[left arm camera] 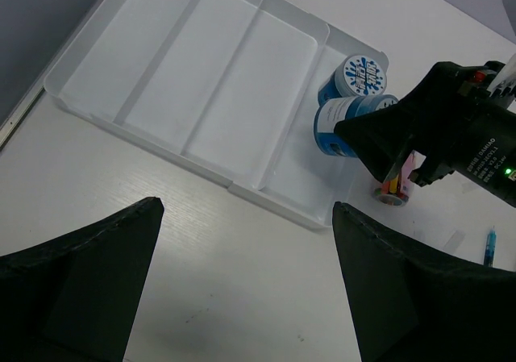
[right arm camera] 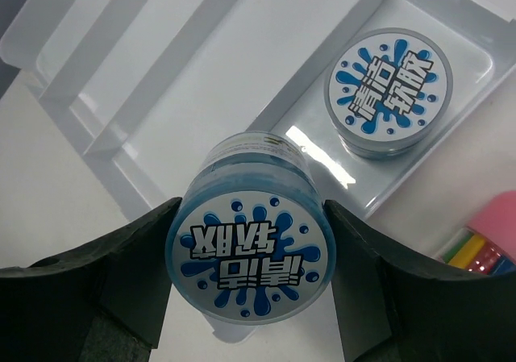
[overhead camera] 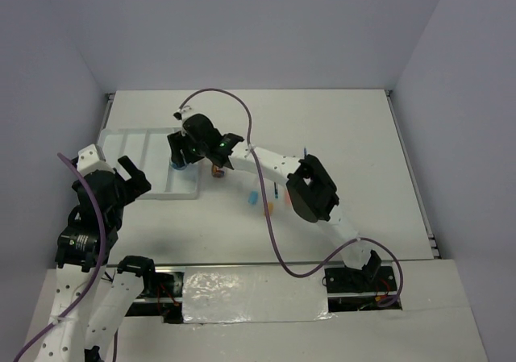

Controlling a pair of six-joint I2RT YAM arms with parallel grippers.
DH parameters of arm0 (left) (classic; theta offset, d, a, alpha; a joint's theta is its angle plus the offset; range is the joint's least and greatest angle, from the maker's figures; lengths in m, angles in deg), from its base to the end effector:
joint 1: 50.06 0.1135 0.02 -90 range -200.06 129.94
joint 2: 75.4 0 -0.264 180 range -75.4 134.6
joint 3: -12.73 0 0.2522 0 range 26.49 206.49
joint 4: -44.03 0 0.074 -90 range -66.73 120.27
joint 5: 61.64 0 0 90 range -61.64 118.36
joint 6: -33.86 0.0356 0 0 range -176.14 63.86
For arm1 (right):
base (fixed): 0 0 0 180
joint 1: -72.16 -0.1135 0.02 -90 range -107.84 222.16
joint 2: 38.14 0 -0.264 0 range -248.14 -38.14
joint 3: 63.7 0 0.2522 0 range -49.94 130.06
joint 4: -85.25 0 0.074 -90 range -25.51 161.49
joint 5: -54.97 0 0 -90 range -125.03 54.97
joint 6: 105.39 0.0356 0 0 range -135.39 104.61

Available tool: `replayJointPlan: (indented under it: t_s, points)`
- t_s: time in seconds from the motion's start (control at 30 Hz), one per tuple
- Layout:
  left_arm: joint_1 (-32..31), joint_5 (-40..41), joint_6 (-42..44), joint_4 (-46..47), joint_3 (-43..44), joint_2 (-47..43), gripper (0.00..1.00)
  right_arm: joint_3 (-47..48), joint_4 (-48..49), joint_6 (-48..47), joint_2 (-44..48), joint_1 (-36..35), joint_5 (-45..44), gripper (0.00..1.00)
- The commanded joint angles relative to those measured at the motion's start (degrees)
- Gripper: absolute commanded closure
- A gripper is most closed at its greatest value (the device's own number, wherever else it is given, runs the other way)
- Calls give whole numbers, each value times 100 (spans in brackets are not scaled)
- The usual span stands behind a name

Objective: Sort the stationery into containers
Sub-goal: Place the stationery in the storage box, then pick up the stationery from the center of the board.

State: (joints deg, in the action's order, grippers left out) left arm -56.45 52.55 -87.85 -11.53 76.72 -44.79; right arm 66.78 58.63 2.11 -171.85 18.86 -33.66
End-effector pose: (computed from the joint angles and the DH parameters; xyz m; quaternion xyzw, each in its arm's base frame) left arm 0.1030 0.0031 0.3465 -0.2919 0.7661 -0.0137 0.5724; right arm 0.3276 0.4409 0.2356 -0.2717 0.8216 0.2987 0.4025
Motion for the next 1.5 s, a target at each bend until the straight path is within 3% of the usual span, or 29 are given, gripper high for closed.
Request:
replayJointPlan:
  t_s: [0.0,0.27,0.37,0.4,0.63,0.73,0.83,0.97,1.07,1.13,1.2,1.33,1.47]
  points:
    - [33,16,24,199,21,15,1,368,-76,-106,108,-84,-435,48]
    - [33,34,33,199,12,-73,1,535,-427,-343,-59,-128,-330,34]
    - [33,34,33,199,12,-82,1,527,-472,-387,-50,-128,-260,18]
    - [33,34,33,199,12,-90,1,535,-480,-396,-15,-128,-216,1]
    - [33,42,24,181,12,-64,1,545,-542,-309,336,-128,-381,0]
    - [33,42,24,199,4,-90,1,-130,-437,33,1081,-111,-838,0]
    - [24,-45,68,234,12,-3,1,-1386,-244,280,2346,-93,-1532,0]
    - [-2,-449,200,322,231,497,1,-3294,-505,526,4578,-23,-2760,0]
    - [-20,-747,-55,460,627,1025,5,-4463,-927,773,6037,292,-2792,0]
    - [-124,-1642,-99,934,698,1359,1,-5077,-1340,887,6949,469,-2651,0]
    - [-449,-1751,-317,1323,829,2025,1,-5326,-1927,948,7445,566,-2807,0]
    - [-2274,-275,-311,1157,1891,3650,1,-5731,-2659,817,8726,566,-3089,0]
    - [-2437,-133,-135,902,2753,5590,1,-5915,-3046,773,9555,584,-2810,0]
